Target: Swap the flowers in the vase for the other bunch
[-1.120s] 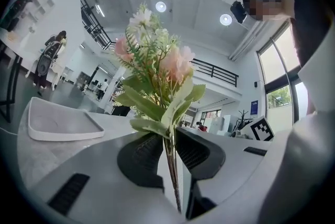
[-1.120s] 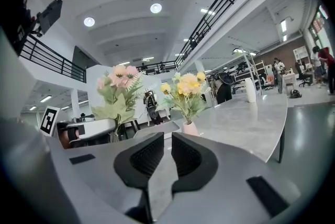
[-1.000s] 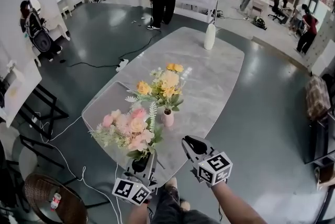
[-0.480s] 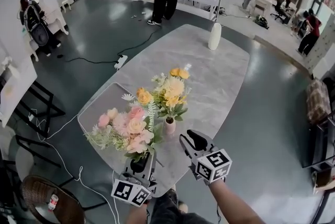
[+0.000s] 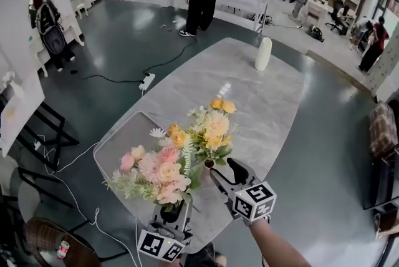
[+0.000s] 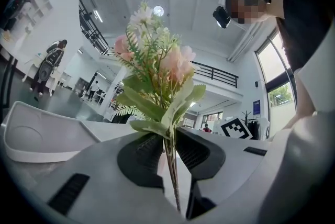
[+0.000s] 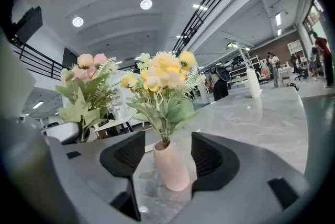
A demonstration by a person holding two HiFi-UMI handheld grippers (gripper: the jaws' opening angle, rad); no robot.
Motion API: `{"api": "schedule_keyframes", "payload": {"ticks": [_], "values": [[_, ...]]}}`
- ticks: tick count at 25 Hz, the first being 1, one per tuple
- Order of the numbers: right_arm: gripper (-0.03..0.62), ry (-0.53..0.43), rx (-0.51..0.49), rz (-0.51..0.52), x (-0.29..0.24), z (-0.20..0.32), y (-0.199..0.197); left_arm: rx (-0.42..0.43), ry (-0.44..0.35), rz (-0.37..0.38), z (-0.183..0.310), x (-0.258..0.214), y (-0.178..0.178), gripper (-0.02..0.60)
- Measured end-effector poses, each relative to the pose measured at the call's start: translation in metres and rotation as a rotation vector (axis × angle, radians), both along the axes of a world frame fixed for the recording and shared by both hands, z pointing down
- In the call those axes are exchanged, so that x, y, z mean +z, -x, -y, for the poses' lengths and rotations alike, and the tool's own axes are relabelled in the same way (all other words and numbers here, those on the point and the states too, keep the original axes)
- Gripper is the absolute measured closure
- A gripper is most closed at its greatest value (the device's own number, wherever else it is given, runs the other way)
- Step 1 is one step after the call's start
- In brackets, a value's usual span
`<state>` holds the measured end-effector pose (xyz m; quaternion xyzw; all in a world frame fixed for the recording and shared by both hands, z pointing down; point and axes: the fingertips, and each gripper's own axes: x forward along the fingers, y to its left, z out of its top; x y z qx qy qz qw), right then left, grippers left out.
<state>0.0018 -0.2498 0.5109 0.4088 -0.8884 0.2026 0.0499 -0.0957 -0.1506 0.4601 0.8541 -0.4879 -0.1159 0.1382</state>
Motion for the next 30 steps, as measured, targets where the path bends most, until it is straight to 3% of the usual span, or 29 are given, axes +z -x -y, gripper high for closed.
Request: {"api": "schedule_keyframes", "payload": {"ticks": [18, 21, 27, 30], "values": [[0.310, 0.001, 0.152, -0.162, 0.005, 0.034, 0.023, 0.006, -0.014, 0.012, 0.007, 0.005, 0.002, 0.499], [0.315, -0.035, 0.160, -0.187, 0.003, 0.034, 0.023, 0.011, -0.010, 0.011, 0.006, 0.006, 0.003, 0.499], [0.453, -0.105, 0.145, -0.152, -0.008, 0.033, 0.022, 0.003, -0.001, 0.006, 0.005, 0.005, 0.006, 0.499], [0.493, -0.121, 0.122, -0.119, -0.009, 0.032, 0.021, -0.004, 0.002, 0.004, 0.006, 0.006, 0.006, 0.499]]}}
